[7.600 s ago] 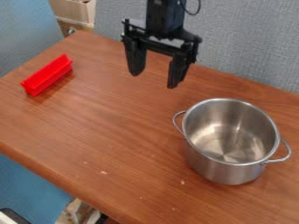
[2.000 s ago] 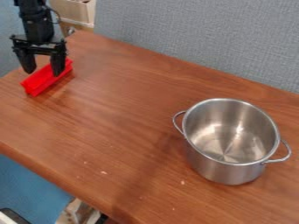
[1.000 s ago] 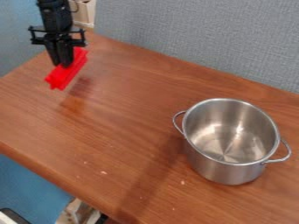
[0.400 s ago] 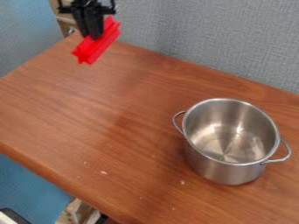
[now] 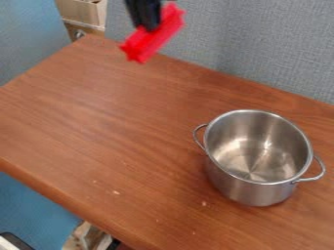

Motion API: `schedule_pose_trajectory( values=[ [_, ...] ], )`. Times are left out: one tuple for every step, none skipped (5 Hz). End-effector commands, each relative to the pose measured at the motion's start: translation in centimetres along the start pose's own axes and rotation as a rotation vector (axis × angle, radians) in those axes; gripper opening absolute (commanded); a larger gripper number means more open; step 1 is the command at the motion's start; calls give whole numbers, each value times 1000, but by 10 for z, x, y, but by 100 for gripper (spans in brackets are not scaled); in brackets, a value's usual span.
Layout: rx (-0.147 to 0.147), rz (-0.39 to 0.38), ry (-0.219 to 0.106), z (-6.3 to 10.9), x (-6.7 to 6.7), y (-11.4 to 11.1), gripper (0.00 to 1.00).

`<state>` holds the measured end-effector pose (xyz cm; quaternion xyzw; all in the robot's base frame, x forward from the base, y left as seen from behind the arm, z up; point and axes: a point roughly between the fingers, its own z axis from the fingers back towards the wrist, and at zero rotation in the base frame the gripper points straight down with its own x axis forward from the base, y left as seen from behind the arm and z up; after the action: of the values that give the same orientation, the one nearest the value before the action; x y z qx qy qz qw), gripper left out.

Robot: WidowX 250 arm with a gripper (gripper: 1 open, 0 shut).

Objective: Put the red object in the metal pot

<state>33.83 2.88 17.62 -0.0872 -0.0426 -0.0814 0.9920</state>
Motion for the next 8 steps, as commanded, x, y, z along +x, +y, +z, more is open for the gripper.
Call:
schedule_pose_trajectory(
  values=[
    [3,-89,-49,13,-7,-40,0],
    [-19,-181,-20,-4,-10,-79,0],
    [-29,-275,13,-21,-14,-117,0],
    [-34,-332,43,-39,-20,-137,0],
    [-33,-341,54,-52,-23,-136,0],
    [-30,-337,61,-57,-25,-133,0],
    [-28,-332,66,-60,-26,-131,100],
    [-26,-329,73,-63,-27,-128,100]
  ],
)
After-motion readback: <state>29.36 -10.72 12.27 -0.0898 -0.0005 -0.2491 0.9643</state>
